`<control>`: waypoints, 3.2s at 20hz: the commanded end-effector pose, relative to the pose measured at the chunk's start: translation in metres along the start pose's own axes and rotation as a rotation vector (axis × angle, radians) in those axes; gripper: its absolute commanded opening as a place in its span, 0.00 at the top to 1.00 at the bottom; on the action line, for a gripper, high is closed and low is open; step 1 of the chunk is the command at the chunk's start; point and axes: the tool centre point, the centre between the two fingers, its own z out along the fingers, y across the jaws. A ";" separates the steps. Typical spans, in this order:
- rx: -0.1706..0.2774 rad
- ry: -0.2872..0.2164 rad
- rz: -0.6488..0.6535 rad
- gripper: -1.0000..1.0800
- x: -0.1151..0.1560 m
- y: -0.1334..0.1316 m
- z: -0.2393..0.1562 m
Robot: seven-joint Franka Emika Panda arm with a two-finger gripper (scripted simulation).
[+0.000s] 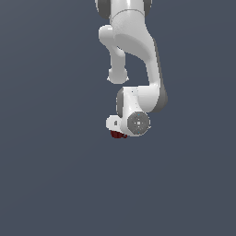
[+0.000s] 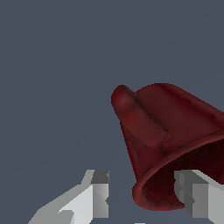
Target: Pick up the object and move it to a goal position.
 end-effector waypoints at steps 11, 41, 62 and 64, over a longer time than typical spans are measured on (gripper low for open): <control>0.000 0.000 0.000 1.00 0.000 0.000 0.004; 0.047 0.386 0.019 1.00 0.016 -0.049 -0.031; 0.105 0.832 0.036 1.00 0.017 -0.104 -0.079; 0.110 0.874 0.037 1.00 0.016 -0.109 -0.083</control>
